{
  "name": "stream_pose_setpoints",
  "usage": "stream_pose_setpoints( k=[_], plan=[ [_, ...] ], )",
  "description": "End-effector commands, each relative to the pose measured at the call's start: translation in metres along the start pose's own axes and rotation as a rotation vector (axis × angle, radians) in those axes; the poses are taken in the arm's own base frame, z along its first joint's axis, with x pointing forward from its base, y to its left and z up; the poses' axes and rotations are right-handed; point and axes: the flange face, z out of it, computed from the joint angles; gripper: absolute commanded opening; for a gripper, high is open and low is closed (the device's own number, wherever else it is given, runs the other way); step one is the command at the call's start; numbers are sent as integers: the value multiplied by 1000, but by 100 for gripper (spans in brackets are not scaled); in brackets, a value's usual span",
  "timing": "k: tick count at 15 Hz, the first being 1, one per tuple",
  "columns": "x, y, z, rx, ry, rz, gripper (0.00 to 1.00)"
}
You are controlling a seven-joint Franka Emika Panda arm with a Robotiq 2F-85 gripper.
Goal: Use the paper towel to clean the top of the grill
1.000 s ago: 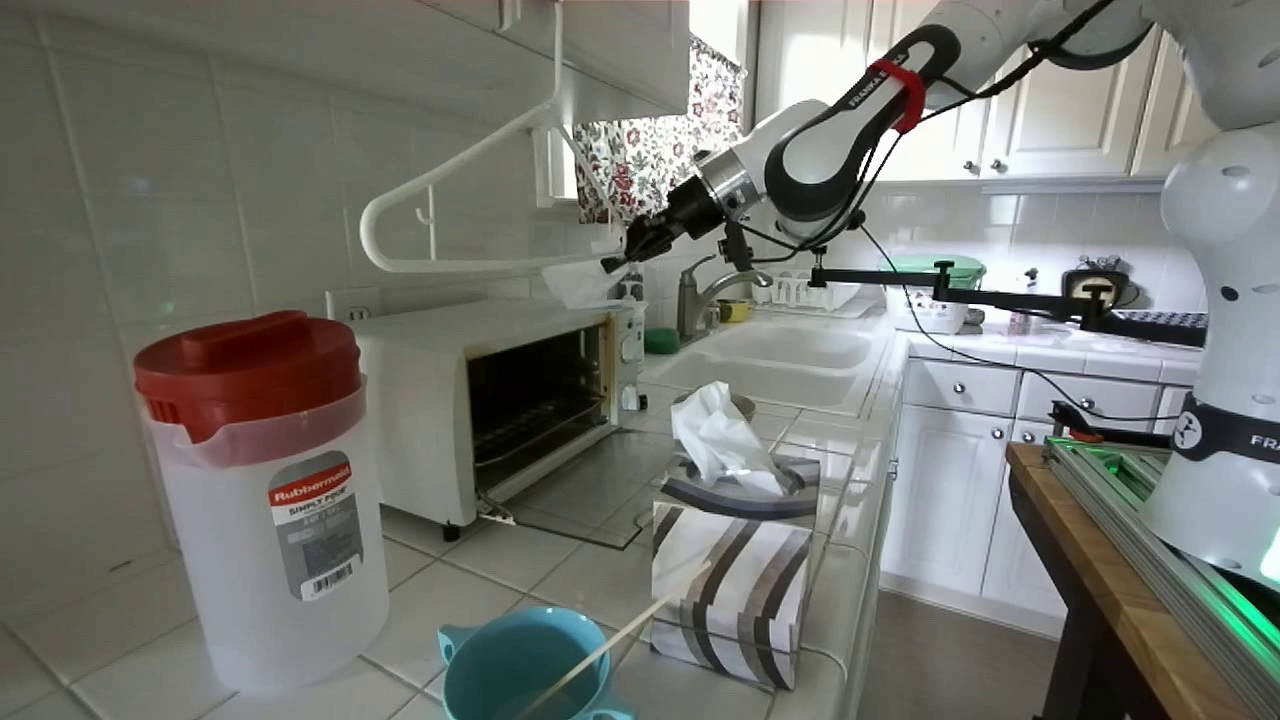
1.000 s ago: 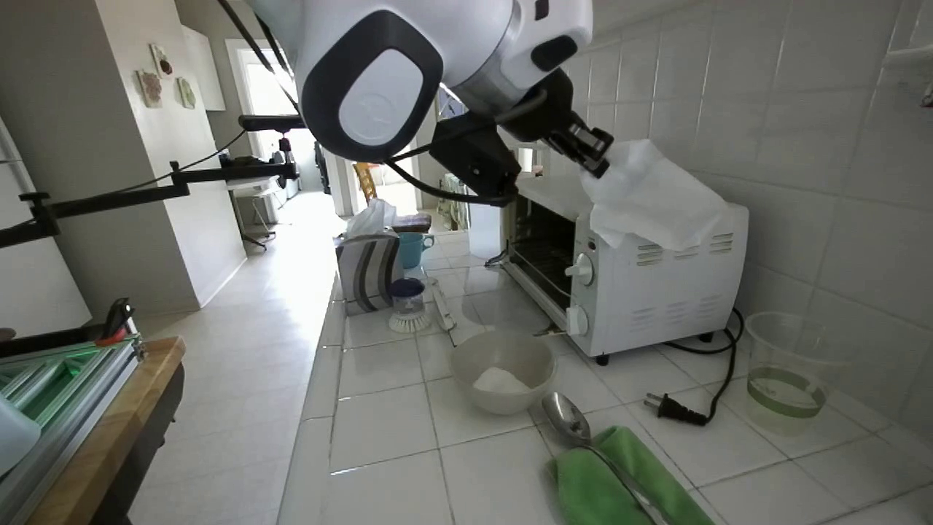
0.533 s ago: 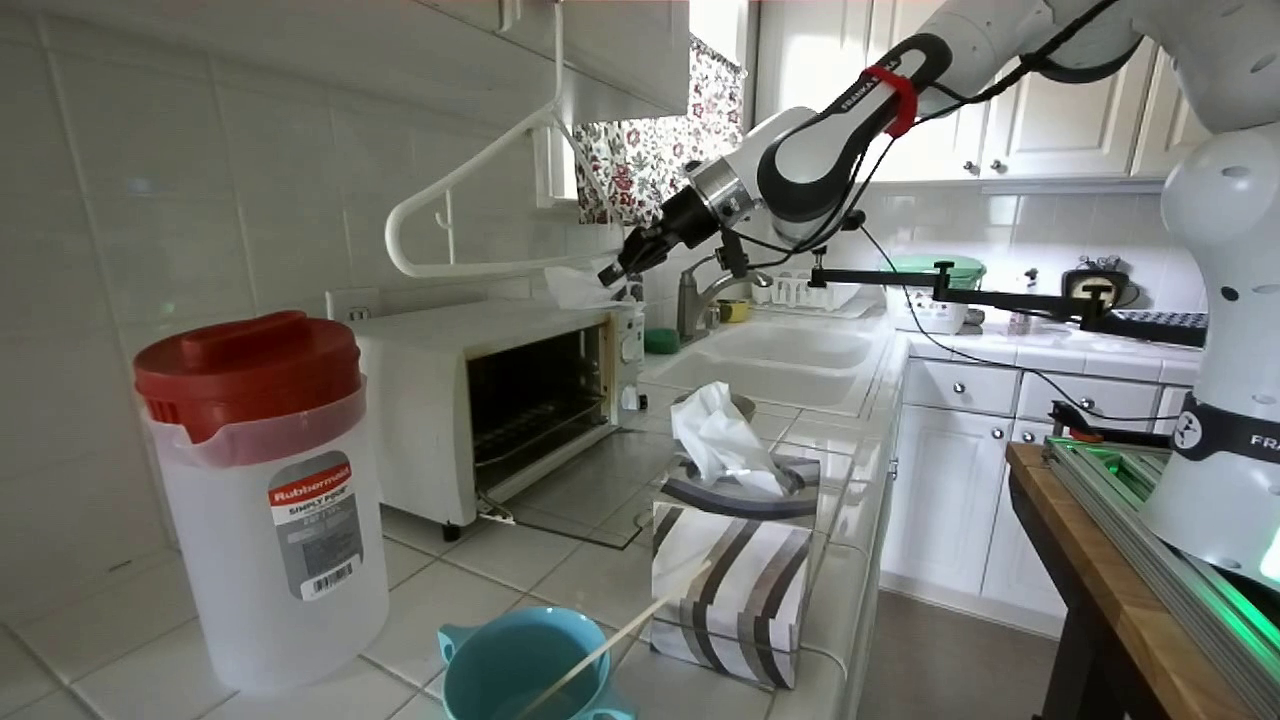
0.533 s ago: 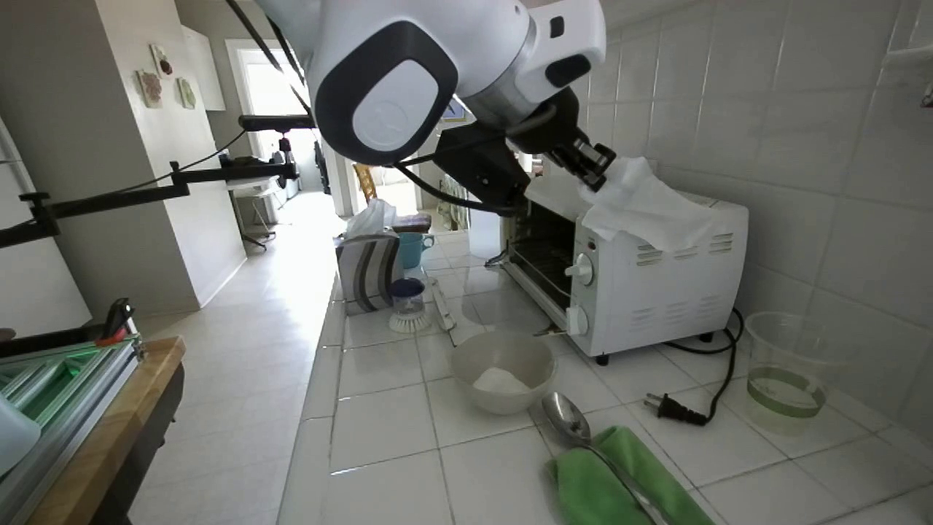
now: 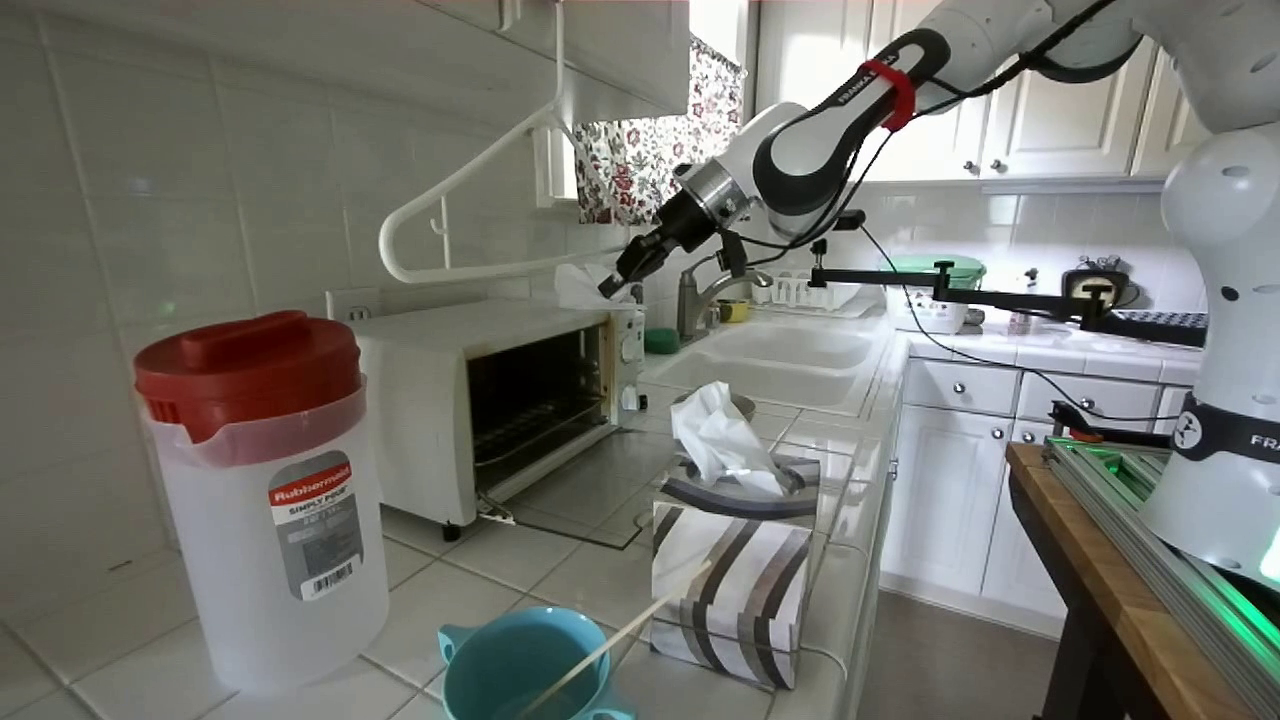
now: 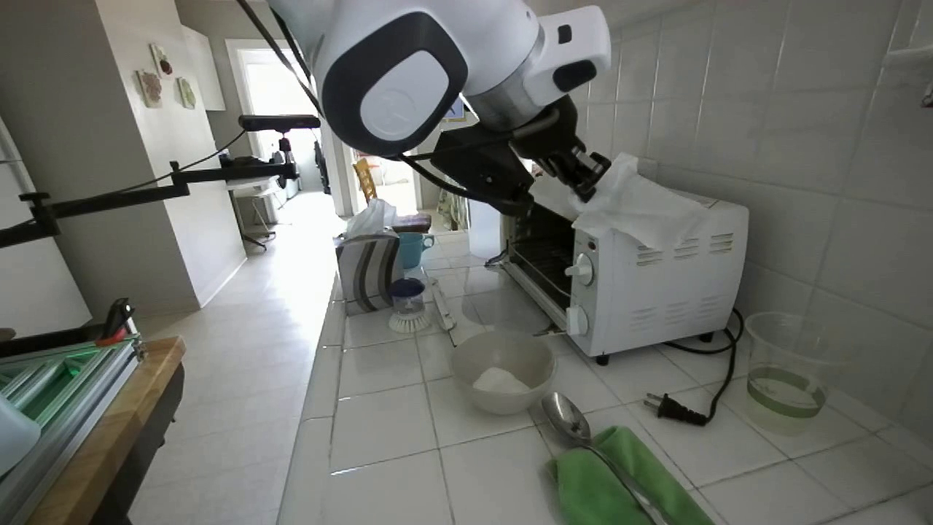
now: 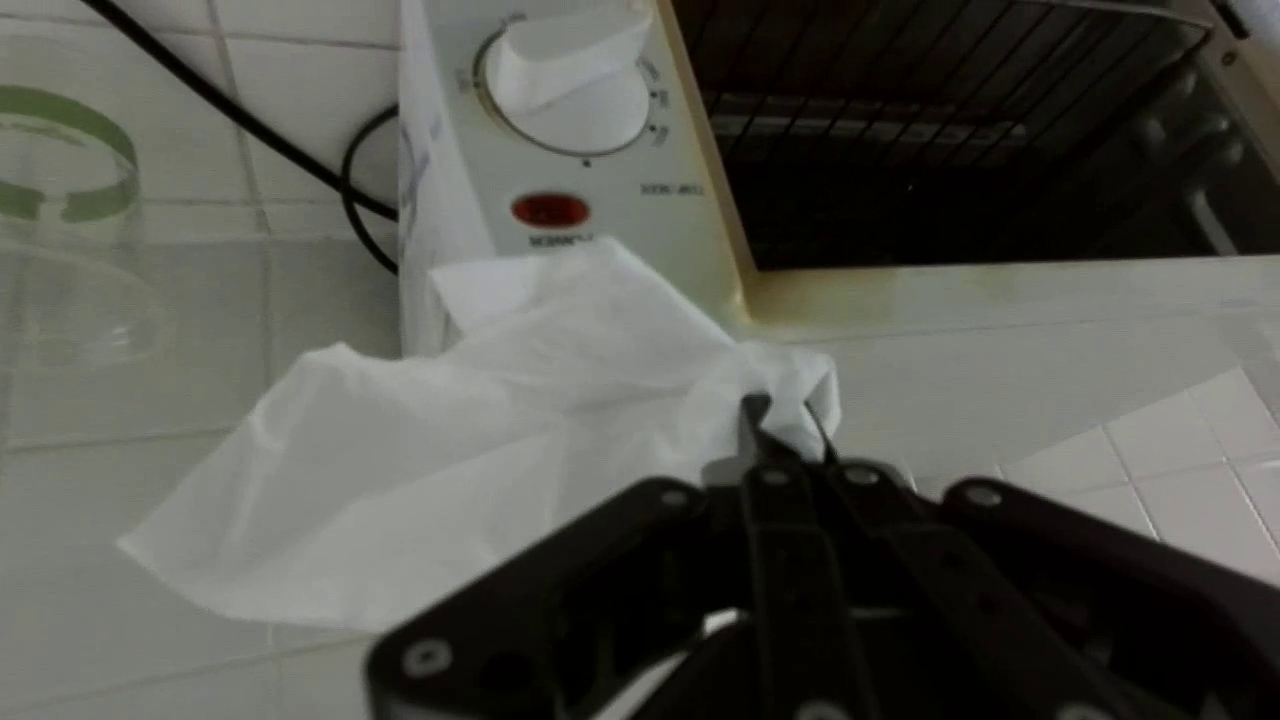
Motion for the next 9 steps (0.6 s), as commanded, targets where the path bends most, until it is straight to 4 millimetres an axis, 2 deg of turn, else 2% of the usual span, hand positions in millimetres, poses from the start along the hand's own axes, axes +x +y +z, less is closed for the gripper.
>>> stream_pose_setpoints(
  k=[1, 9],
  plan=[
    [5, 5, 6, 31, -7, -59, 0],
    [25, 7, 14, 46, -6, -121, 0]
  ],
)
